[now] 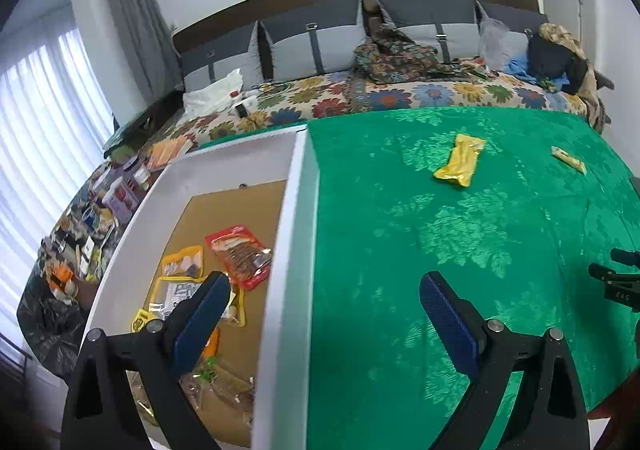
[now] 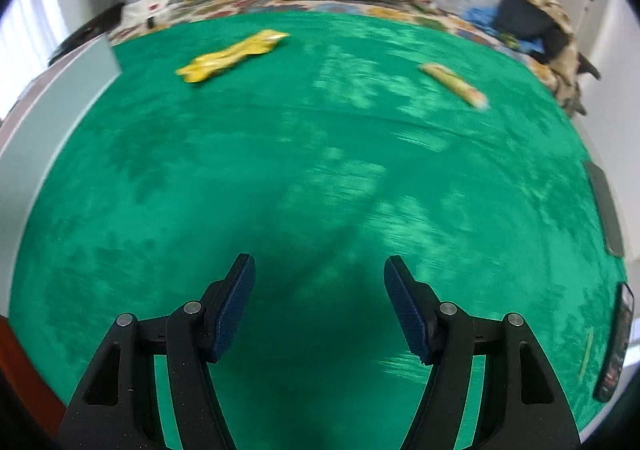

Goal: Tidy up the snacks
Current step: 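Bring both tools back over the cloth, left tool toward the yellow bar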

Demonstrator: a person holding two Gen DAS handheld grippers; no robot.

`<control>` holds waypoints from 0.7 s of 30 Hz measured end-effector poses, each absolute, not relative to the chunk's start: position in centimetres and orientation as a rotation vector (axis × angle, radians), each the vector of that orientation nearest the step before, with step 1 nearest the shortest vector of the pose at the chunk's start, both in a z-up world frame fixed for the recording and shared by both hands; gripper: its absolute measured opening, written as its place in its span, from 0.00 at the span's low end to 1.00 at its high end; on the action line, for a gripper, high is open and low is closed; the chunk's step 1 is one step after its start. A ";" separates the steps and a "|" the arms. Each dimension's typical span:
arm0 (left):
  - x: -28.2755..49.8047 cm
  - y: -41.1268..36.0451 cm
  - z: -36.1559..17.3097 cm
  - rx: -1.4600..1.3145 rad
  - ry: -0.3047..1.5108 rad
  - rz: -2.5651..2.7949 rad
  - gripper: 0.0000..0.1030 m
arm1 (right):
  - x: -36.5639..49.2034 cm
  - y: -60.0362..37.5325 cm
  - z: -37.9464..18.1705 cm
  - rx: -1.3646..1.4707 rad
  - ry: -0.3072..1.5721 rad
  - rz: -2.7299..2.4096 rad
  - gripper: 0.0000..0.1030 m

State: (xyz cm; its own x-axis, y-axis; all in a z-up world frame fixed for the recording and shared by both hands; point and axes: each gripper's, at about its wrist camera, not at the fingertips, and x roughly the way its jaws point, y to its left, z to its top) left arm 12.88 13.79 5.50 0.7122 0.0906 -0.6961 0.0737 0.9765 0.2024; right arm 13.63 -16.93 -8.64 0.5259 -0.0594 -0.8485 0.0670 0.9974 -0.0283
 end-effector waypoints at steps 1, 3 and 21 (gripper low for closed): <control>12.9 13.3 5.6 0.228 0.778 0.007 0.92 | 13.4 -17.4 -8.6 0.008 1.011 -0.085 0.68; 12.9 12.3 5.9 0.242 0.775 0.002 0.92 | 13.2 -18.3 -8.9 0.007 1.008 -0.099 0.68; 13.0 7.9 6.2 0.357 0.755 -0.006 0.93 | 12.7 -21.3 -9.5 0.007 0.974 -0.143 0.68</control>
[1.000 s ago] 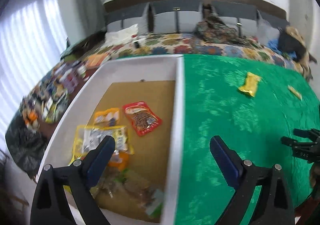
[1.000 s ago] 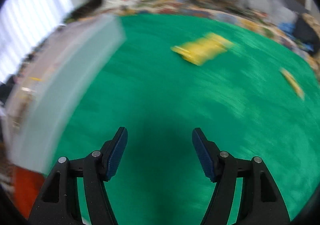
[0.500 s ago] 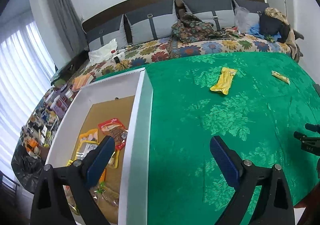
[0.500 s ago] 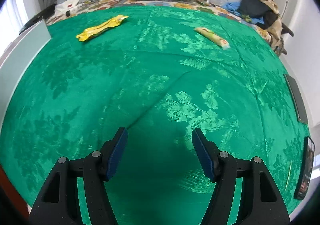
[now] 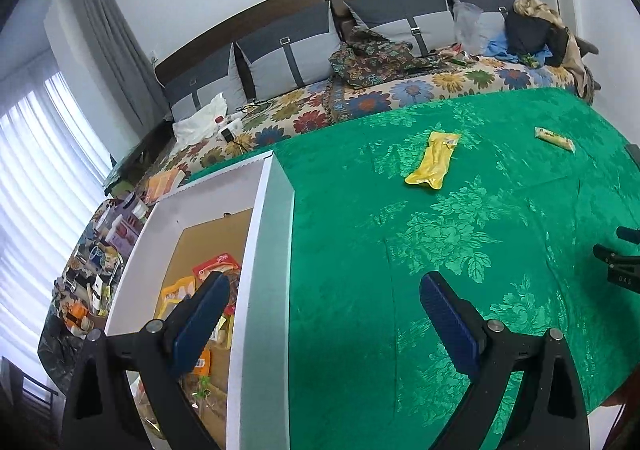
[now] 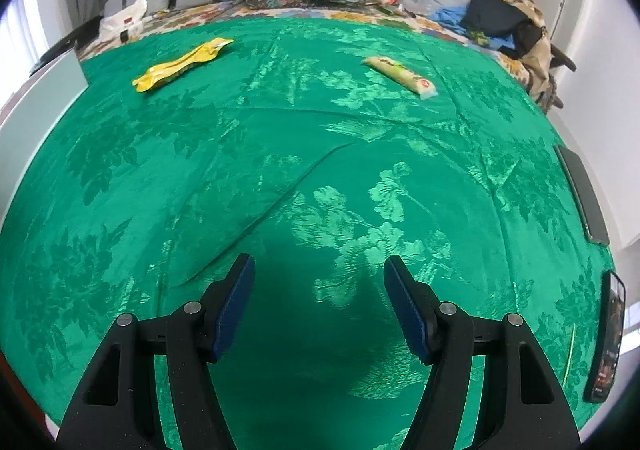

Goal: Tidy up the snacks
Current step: 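Bring both tools back over the cloth, left tool toward the yellow bar, then grasp the yellow bar with the left tool and lift it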

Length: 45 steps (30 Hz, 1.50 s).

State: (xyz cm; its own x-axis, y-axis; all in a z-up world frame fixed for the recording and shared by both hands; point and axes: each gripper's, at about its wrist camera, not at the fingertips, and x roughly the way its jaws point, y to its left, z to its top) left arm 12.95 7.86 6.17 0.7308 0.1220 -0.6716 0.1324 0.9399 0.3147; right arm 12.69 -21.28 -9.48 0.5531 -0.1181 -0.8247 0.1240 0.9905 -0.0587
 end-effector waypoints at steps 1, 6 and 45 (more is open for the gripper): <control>13.0 7.7 6.1 0.360 0.755 -0.006 0.93 | 12.7 -21.4 -9.5 0.005 0.974 -0.147 0.68; 13.3 7.4 5.9 0.373 0.756 -0.004 0.93 | 12.9 -21.8 -9.6 0.001 0.979 -0.154 0.68; 33.9 -1.2 -4.4 0.294 1.115 -0.381 0.93 | 14.0 -25.2 -11.6 0.076 0.908 -0.178 0.78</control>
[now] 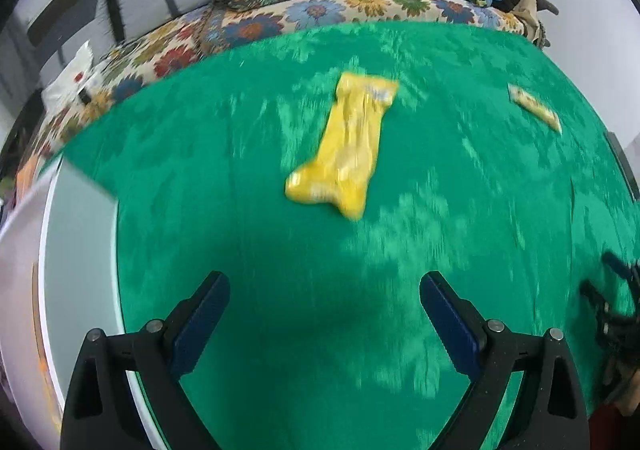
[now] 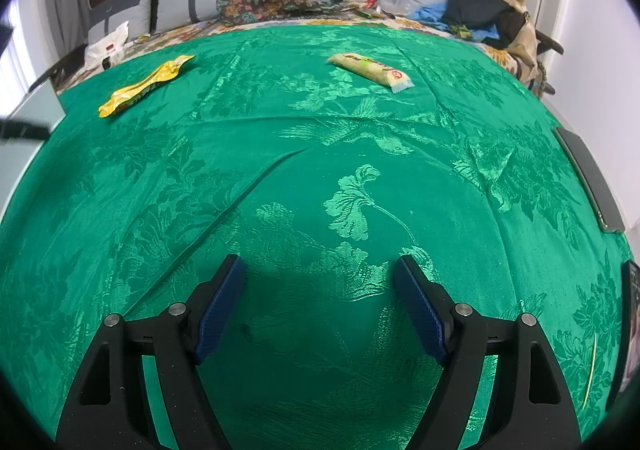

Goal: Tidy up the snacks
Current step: 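Grasp the yellow bar with the left tool and lift it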

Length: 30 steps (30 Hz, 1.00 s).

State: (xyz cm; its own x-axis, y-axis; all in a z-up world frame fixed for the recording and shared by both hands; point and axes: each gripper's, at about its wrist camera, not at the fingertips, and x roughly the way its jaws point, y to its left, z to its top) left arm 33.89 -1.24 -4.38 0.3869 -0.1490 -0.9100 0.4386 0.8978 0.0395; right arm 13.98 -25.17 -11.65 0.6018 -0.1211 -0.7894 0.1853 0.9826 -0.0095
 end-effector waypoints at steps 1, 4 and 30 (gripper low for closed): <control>34.7 -1.6 -4.3 0.299 1.111 -0.390 0.93 | 14.0 -25.2 -11.6 0.076 0.908 -0.178 0.78; 37.6 -3.7 -4.3 0.315 1.103 -0.443 0.93 | 14.0 -25.2 -11.6 0.076 0.908 -0.178 0.78; 29.4 2.2 -8.6 0.067 1.174 -0.184 0.42 | 13.9 -25.1 -11.6 0.077 0.908 -0.177 0.79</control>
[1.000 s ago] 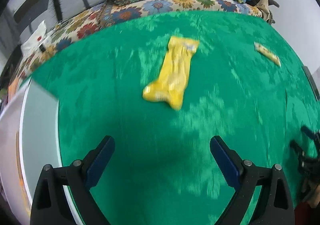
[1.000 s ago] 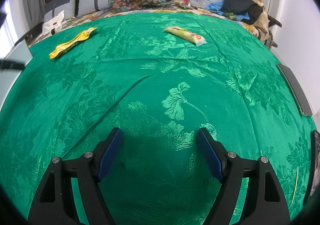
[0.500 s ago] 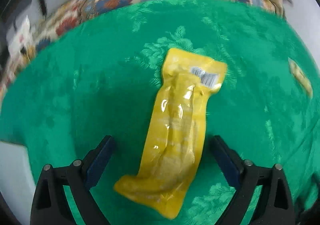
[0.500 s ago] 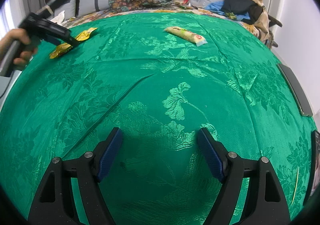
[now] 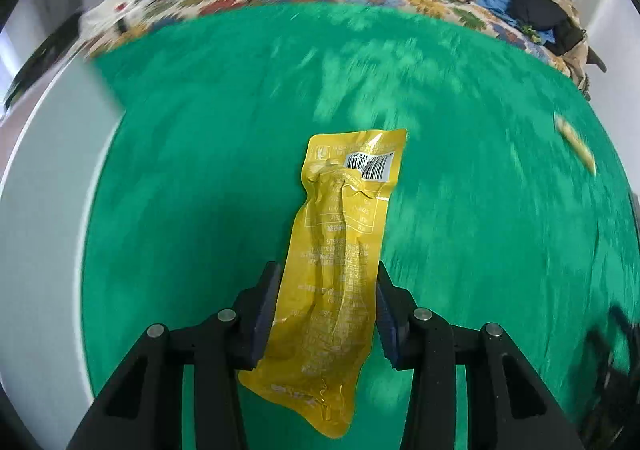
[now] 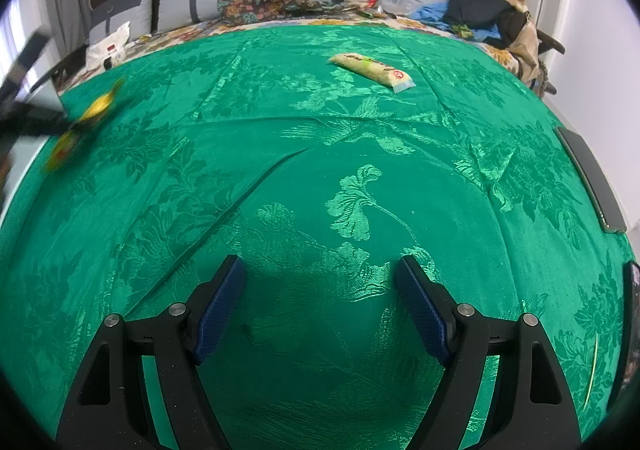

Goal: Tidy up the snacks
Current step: 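Grasp the yellow bar with the left tool and lift it, then grasp the cream stick snack with the right tool while the left tool holds the yellow bar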

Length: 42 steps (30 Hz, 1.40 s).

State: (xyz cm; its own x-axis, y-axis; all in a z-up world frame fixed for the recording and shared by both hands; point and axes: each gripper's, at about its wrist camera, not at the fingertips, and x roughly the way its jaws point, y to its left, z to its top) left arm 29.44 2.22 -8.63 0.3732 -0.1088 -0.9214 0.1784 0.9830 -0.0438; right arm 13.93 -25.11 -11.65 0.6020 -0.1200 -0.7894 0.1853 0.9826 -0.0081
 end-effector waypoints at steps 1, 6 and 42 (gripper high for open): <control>28.4 2.7 -8.8 0.061 1.177 -0.173 0.42 | 13.9 -25.1 -11.6 0.078 0.908 -0.177 0.79; 23.6 4.6 -9.8 0.048 1.129 -0.139 0.45 | 13.9 -25.1 -11.6 0.078 0.908 -0.177 0.79; 23.8 6.6 -11.9 0.043 0.949 -0.115 1.00 | 34.0 -34.9 -8.3 -0.078 0.992 -0.022 0.78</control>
State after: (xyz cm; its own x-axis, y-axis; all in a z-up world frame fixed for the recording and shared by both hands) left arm 23.81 6.55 -11.92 0.5767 -0.0793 -0.8131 0.1167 0.9931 -0.0140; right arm 33.95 -34.89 -8.32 0.5468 -0.0542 -0.8355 -0.0167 0.9970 -0.0755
